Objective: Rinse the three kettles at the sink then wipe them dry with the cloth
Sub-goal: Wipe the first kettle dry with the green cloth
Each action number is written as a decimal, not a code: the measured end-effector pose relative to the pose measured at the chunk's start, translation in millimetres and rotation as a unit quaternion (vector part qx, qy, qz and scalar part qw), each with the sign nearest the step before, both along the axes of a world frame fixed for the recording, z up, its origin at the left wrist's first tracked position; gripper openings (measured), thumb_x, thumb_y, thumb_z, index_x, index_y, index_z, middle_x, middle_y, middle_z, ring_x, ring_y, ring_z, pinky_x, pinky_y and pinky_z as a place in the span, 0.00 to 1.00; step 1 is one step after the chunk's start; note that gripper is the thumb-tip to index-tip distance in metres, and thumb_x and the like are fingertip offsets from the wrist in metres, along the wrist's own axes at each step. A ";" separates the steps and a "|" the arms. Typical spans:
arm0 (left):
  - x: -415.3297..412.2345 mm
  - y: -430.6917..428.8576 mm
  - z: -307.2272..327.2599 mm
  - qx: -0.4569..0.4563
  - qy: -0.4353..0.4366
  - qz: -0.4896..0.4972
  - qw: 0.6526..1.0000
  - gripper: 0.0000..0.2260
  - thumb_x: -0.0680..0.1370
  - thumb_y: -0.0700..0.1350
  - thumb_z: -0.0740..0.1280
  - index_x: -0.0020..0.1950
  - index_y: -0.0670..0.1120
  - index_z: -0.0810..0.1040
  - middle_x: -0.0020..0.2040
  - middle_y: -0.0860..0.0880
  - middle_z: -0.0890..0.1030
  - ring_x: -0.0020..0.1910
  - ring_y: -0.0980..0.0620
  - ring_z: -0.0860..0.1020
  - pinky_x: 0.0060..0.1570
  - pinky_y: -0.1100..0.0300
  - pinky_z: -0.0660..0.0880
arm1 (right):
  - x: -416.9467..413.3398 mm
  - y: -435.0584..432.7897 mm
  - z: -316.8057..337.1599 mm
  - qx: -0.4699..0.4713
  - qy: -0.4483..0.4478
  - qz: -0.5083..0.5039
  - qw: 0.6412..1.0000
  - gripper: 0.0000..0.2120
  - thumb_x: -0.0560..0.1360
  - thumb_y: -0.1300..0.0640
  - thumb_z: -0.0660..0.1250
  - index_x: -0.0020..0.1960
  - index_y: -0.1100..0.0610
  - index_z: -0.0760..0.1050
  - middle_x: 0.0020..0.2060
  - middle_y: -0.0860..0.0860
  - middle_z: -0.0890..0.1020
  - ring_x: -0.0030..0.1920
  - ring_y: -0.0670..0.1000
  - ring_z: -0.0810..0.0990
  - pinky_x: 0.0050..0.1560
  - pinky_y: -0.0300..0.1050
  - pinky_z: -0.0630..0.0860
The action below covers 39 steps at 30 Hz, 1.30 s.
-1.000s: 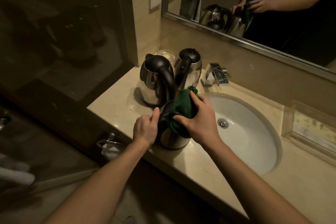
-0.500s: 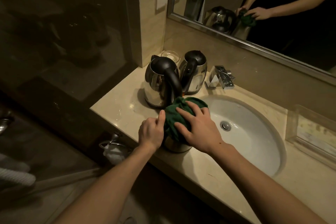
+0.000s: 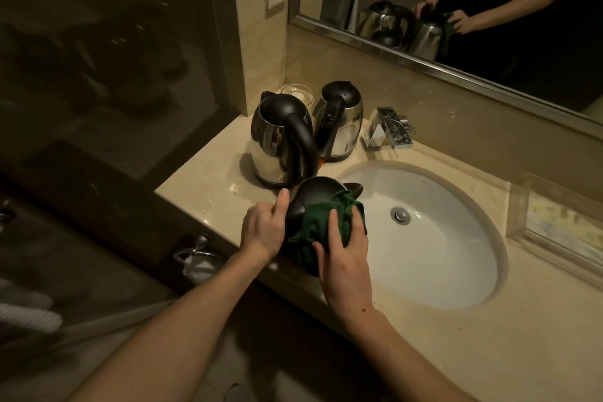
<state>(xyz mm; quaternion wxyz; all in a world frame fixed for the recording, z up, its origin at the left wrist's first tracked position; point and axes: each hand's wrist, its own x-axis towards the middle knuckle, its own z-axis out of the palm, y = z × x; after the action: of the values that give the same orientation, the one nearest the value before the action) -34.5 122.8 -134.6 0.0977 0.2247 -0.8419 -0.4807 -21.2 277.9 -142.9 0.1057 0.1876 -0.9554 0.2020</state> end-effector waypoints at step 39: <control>-15.4 29.6 5.0 -0.128 0.059 0.154 0.978 0.23 0.81 0.58 0.55 0.29 0.49 0.64 0.26 0.51 0.66 0.27 0.53 0.65 0.30 0.57 0.58 | -92.5 81.1 -11.0 -0.297 -0.431 0.087 0.847 0.32 0.70 0.60 0.74 0.72 0.56 0.68 0.60 0.49 0.77 0.59 0.49 0.76 0.64 0.50 0.73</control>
<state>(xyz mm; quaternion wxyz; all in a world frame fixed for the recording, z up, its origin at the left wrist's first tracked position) -49.8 152.4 -129.6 0.2477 0.3087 -0.8447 -0.3603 -113.7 358.9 -154.0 -0.2841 0.1231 -0.7789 0.5454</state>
